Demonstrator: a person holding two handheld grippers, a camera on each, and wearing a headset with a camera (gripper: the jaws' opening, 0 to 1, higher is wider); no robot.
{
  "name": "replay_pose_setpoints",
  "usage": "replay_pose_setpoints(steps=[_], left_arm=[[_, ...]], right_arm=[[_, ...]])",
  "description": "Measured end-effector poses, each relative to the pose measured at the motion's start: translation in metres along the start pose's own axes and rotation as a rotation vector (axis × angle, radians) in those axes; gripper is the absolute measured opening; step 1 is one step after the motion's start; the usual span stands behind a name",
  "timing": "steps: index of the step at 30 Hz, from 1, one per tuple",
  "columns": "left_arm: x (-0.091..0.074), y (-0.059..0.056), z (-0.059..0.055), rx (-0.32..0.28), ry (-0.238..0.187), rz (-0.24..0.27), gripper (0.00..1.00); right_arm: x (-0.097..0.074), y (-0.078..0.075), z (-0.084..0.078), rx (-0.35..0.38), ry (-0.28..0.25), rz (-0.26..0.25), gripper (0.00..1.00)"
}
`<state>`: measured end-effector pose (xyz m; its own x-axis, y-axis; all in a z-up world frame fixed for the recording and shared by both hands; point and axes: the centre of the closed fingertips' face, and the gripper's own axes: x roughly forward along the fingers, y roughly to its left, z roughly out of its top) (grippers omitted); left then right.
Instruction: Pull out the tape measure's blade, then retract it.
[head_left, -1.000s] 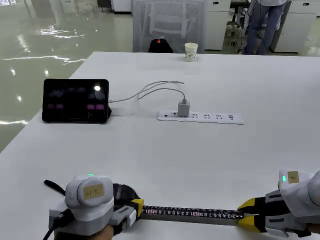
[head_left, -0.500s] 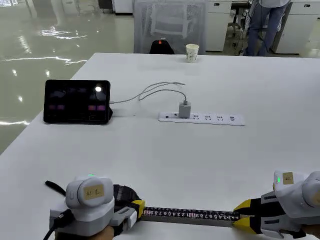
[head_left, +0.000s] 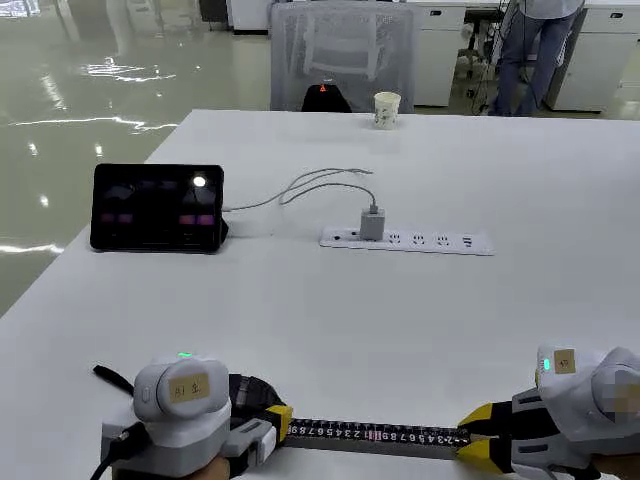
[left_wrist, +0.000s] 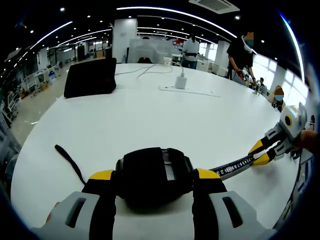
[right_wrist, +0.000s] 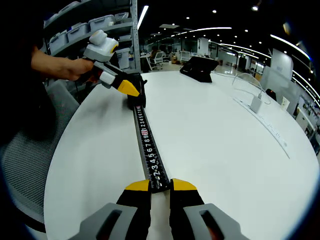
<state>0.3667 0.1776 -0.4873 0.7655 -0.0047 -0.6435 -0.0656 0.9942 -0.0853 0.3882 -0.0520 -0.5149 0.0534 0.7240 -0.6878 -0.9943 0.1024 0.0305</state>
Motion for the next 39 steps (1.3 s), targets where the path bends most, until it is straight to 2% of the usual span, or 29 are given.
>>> replay_pose_setpoints(steps=[39], left_arm=[[0.0, 0.001, -0.001, -0.01, 0.009, -0.011, 0.57]], right_arm=[[0.027, 0.006, 0.025, -0.017, -0.027, 0.012, 0.1]])
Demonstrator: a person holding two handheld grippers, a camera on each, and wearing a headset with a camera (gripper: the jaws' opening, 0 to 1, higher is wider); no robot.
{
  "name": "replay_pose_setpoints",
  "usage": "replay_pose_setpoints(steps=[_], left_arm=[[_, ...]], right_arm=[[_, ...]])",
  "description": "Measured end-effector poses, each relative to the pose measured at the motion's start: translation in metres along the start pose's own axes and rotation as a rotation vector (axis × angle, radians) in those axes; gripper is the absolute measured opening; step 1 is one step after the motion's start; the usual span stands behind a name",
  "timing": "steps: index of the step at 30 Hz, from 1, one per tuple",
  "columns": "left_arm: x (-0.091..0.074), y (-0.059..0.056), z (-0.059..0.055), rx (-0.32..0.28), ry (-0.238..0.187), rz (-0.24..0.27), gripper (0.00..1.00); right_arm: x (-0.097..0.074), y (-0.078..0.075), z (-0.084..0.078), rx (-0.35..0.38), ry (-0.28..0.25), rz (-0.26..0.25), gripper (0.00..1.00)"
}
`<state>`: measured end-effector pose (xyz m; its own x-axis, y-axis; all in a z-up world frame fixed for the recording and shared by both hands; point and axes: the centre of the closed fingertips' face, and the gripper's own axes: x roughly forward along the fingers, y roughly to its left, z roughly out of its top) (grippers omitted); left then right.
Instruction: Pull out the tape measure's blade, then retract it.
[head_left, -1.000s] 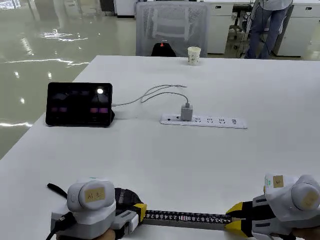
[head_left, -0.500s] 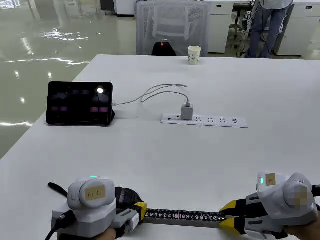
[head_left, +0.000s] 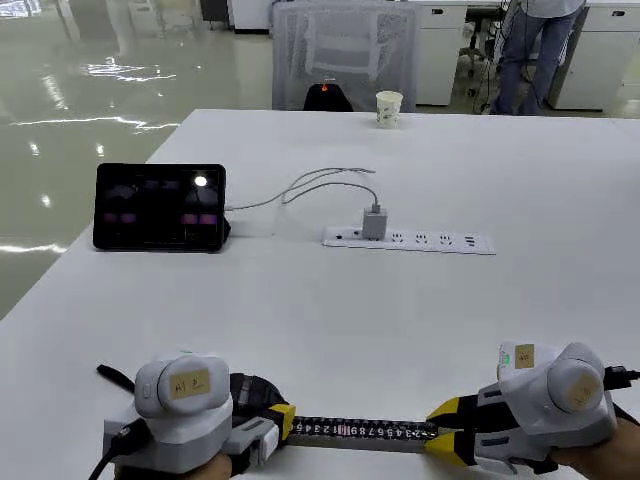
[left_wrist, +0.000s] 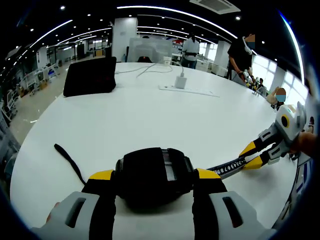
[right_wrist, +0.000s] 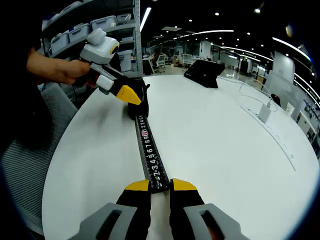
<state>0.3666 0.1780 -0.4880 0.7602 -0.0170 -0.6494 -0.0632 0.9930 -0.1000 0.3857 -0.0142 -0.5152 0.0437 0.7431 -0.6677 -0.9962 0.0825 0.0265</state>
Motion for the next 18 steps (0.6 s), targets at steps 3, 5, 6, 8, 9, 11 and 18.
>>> replay_pose_setpoints(steps=[3, 5, 6, 8, 9, 11, 18], left_arm=[[0.0, 0.0, 0.0, 0.0, 0.001, -0.001, 0.57], [0.0, 0.0, 0.0, -0.002, 0.001, -0.001, 0.57], [0.0, 0.0, 0.0, -0.001, 0.001, -0.001, 0.57], [0.0, 0.0, 0.0, -0.001, 0.001, -0.002, 0.57], [0.0, 0.0, 0.0, -0.001, 0.001, -0.003, 0.57], [0.0, 0.0, 0.0, -0.001, 0.001, -0.003, 0.57], [0.0, 0.0, 0.0, -0.003, 0.002, -0.005, 0.57]], right_arm=[[0.002, 0.001, 0.003, -0.002, -0.001, 0.002, 0.1], [0.004, 0.002, 0.004, -0.007, 0.001, 0.003, 0.1], [0.005, 0.002, 0.005, -0.007, 0.001, 0.005, 0.1], [0.007, 0.003, 0.006, -0.01, 0.0, 0.007, 0.1], [0.009, 0.003, 0.007, -0.011, -0.001, 0.008, 0.1], [0.01, 0.004, 0.009, -0.013, -0.003, 0.01, 0.1], [0.018, 0.007, 0.016, -0.019, -0.006, 0.018, 0.1]])
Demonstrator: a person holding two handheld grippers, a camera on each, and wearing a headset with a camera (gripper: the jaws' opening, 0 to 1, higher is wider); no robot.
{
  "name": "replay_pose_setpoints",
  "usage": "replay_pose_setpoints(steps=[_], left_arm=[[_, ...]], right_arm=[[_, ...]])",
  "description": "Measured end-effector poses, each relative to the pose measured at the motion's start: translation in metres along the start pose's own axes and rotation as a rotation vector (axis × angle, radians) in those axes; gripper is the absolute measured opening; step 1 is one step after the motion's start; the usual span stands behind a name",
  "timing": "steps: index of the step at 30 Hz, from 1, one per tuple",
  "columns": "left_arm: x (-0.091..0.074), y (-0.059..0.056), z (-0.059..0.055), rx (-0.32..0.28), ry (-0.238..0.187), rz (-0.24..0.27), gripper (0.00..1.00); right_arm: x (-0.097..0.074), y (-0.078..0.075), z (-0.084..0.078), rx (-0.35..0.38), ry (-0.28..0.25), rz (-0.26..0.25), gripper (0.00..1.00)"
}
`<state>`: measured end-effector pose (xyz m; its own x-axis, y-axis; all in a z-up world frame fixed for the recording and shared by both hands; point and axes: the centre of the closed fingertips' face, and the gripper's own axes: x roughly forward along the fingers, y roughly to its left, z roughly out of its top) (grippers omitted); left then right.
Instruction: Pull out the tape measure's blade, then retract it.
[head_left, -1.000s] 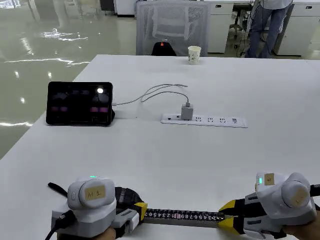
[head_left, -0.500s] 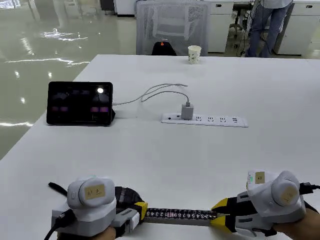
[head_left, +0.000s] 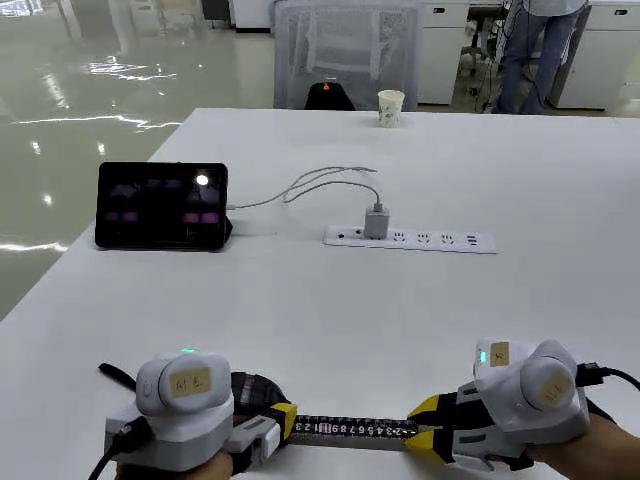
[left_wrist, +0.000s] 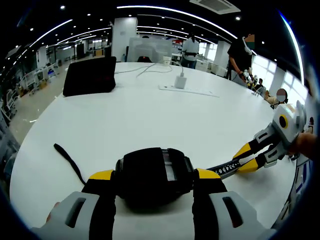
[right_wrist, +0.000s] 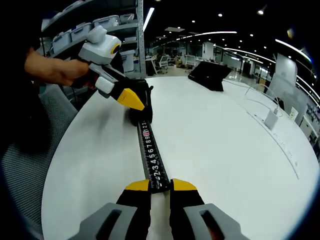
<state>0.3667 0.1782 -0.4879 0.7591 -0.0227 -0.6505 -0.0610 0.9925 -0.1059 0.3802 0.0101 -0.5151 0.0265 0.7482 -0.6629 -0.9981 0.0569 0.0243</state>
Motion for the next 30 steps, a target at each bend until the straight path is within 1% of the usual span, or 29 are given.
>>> replay_pose_setpoints(steps=[30], left_arm=[[0.0, 0.001, 0.0, -0.009, 0.006, -0.009, 0.57]], right_arm=[[0.034, 0.011, 0.029, -0.018, -0.025, 0.032, 0.1]])
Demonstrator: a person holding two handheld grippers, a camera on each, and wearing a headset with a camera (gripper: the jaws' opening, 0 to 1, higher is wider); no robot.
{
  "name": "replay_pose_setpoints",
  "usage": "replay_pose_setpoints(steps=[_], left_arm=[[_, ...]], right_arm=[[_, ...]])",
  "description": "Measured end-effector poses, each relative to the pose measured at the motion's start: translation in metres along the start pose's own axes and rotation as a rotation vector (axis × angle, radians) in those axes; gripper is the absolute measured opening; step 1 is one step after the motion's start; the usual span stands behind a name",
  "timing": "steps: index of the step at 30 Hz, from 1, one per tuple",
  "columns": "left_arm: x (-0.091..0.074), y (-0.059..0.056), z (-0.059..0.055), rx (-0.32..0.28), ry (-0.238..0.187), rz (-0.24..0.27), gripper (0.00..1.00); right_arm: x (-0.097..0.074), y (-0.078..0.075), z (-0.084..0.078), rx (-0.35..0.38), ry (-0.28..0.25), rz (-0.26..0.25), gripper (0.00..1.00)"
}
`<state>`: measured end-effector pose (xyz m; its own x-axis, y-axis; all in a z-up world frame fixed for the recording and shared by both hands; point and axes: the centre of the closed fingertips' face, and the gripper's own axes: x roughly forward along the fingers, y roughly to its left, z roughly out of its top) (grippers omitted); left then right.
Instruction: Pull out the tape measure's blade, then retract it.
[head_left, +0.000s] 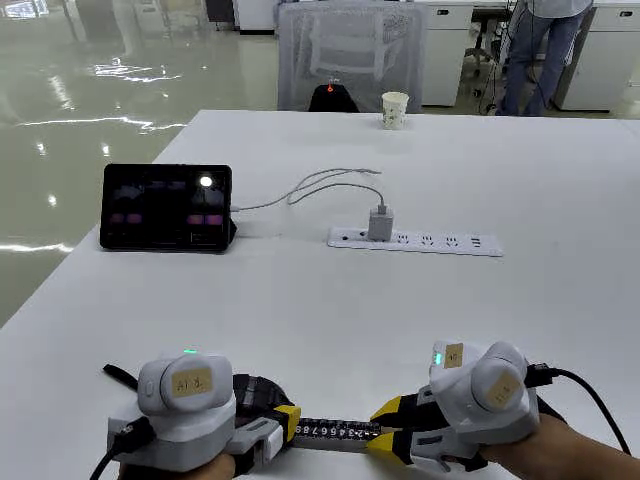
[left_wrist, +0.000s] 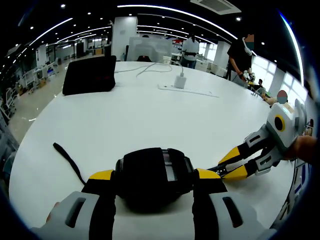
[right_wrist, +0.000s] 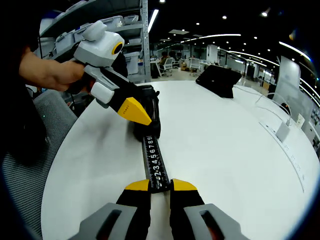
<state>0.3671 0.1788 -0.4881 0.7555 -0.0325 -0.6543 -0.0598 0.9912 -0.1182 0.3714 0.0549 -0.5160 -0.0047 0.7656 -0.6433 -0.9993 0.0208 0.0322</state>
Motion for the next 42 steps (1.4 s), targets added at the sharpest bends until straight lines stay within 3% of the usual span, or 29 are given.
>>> replay_pose_setpoints(steps=[42], left_arm=[[-0.001, 0.0, 0.0, -0.01, 0.003, -0.008, 0.57]], right_arm=[[0.038, 0.009, 0.031, -0.027, -0.018, 0.044, 0.1]])
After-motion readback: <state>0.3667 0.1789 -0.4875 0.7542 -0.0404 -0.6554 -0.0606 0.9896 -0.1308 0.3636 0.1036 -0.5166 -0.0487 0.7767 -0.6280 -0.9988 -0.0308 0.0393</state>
